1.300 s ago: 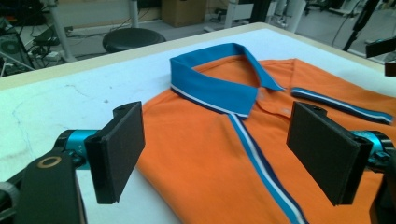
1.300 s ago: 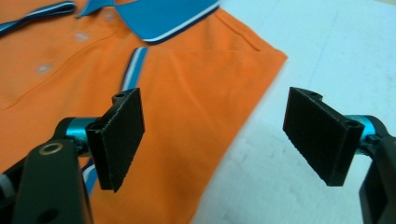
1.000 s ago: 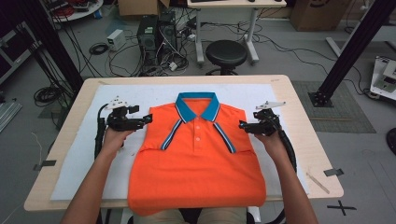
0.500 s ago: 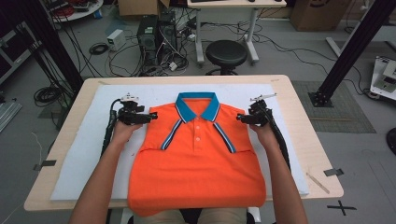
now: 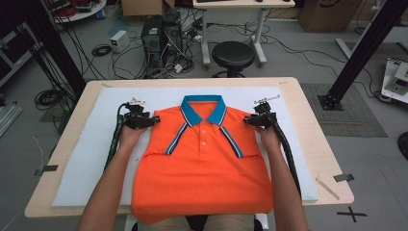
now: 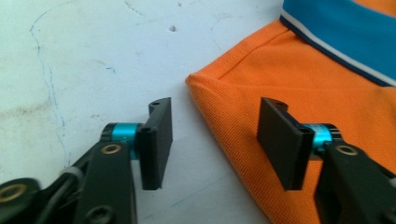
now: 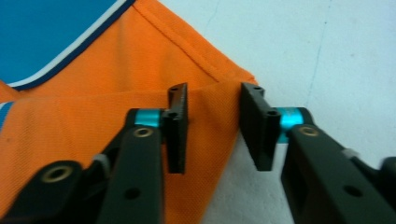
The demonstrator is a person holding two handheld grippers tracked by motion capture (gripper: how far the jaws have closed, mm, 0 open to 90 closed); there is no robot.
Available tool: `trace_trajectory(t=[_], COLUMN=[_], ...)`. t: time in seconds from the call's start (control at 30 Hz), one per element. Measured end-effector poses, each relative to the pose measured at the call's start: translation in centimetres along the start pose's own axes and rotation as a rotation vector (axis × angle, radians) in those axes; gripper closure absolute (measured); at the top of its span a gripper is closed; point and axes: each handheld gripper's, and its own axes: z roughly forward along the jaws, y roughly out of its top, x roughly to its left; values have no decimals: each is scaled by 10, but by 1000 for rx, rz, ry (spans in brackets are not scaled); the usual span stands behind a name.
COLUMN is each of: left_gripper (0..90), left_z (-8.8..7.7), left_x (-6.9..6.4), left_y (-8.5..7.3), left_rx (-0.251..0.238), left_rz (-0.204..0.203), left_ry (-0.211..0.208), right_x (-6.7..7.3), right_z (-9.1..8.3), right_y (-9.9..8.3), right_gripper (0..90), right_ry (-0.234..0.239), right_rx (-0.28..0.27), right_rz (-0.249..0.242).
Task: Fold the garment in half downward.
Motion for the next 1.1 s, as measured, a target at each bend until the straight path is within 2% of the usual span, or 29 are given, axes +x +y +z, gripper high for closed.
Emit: trace_trajectory(t=[0.03, 0.1, 0.17, 0.2, 0.23, 0.3, 0.37, 0.47, 0.57, 0.67, 0.87, 0.97, 1.1], left_gripper=[492, 508, 579, 624, 720, 785, 815, 835, 839, 840, 840, 840, 841], left_z=[1, 1, 2, 2, 2, 3, 3, 1, -5, -15, -36, -47, -60], left_x=[0, -1, -2, -3, -6, -9, -10, -9, -6, -5, -9, -13, -17], left_y=[1, 1, 1, 1, 1, 2, 2, 2, 3, 8, 15, 17, 14], left_rx=[1, -1, -4, -6, -6, -7, -8, -18, -75, -126, -192, -214, -257], left_rz=[-10, -6, 0, 5, 11, 26, 9, -26, -81, -102, -109, -98, -93], left_ry=[0, -4, -12, -30, -37, -29, -27, -21, -37, -56, -105, -128, -164], right_x=[0, 0, 0, 1, 1, 2, 2, 3, 3, 1, 5, 9, 13], right_z=[0, 0, 0, 1, 1, 0, 0, -3, -11, -23, -39, -49, -61], right_y=[0, 0, 0, 0, 0, 0, 0, 1, 3, 6, 6, 4, -1], right_gripper=[726, 762, 808, 818, 825, 837, 845, 851, 853, 855, 855, 855, 855], right_ry=[9, 16, 23, 25, 21, 20, 15, -4, -5, 16, 19, 30, 36], right_rx=[1, -1, -5, -8, -10, -8, -6, -19, -58, -107, -136, -157, -177], right_rz=[-3, 2, 7, 6, 0, -4, -11, -26, -18, -2, -34, -50, -73])
